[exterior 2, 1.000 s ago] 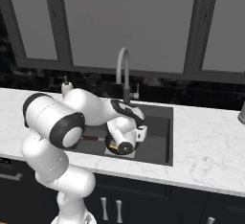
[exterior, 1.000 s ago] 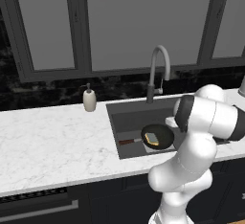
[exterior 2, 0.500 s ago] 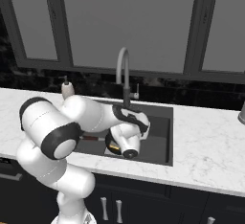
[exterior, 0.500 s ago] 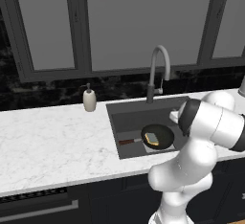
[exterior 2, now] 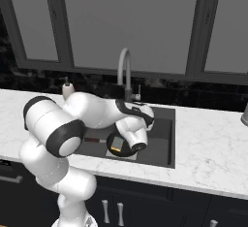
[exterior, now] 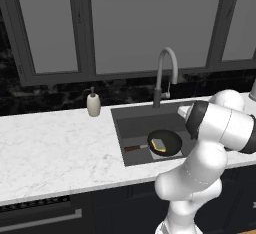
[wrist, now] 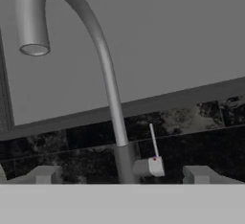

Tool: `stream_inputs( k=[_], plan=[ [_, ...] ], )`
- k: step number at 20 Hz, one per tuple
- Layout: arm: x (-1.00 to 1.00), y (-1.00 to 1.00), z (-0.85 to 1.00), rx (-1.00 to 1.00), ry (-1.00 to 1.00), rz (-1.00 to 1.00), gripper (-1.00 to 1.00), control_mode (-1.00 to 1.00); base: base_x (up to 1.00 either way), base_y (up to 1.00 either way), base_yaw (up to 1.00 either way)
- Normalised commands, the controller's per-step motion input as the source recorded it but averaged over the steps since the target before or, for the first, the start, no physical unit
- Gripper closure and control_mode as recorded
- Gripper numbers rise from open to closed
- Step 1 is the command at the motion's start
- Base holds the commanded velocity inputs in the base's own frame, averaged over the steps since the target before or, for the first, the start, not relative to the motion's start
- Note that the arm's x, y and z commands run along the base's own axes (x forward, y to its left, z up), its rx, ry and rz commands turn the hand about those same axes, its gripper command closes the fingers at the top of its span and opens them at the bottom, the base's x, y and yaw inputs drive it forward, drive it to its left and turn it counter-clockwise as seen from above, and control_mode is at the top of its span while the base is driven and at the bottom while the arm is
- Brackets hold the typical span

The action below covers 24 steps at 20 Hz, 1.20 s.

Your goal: Pick the pan and sponge and place them into the sink. Then turn on the water.

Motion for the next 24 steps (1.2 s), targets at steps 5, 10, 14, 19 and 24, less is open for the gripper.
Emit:
stream_inputs(
  k=[5,10,14,19,24],
  plan=[
    [0.54,0.0,0.06,0.09,-0.09,0.08,-1.0,-1.0,0.0,0.0,0.0],
    [0.55,-0.01,0.0,0.09,-0.06,0.07,-1.0,-1.0,0.0,0.0,0.0],
    [0.44,-0.1,0.0,0.06,-0.01,0.05,-1.0,-1.0,0.0,0.0,0.0],
    [0.32,-0.18,-0.04,0.04,-0.03,0.06,-1.0,-1.0,0.0,0.0,0.0],
    [0.18,-0.05,-0.04,0.0,-0.06,0.03,-1.0,-1.0,0.0,0.0,0.0]
  ],
)
